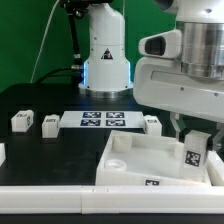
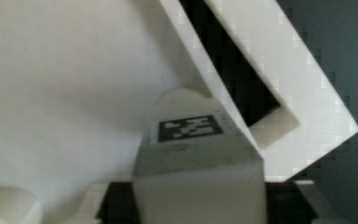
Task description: Assemble one leg
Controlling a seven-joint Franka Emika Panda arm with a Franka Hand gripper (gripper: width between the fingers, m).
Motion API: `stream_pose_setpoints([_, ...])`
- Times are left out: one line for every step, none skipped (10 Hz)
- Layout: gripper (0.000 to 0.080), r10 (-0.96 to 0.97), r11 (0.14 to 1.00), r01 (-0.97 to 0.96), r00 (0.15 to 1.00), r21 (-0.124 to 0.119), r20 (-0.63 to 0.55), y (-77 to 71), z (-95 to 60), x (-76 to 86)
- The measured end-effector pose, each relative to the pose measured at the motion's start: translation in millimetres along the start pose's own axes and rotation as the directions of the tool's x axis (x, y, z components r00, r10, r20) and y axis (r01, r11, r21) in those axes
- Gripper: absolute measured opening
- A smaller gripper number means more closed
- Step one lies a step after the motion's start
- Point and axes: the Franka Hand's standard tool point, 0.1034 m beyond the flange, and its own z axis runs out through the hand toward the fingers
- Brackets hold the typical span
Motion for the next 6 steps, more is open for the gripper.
stream_pose_setpoints([0.0304,0.041,0.999,-0.041,0.999,-0.012,-0.004,4.1,-0.2,2.7])
stream_pose_setpoints([0.0439,0.035,0.999,-0.035,0.999,-0.012,-0.003,4.4,0.9,2.7])
stream_pose_setpoints([0.0439,0.035,0.999,-0.035,0.999,-0.012,-0.002,3.9,1.2,2.0])
stream_pose_setpoints([0.0567,0.035,0.999,-0.035,0.999,-0.012,-0.002,3.9,1.2,2.0])
stream_pose_setpoints([0.0634,0.035,0.999,-0.035,0.999,-0.012,-0.002,3.9,1.5,1.9])
stream_pose_setpoints([0.0634,0.035,0.999,-0.035,0.999,-0.012,-0.002,4.0,1.7,1.8])
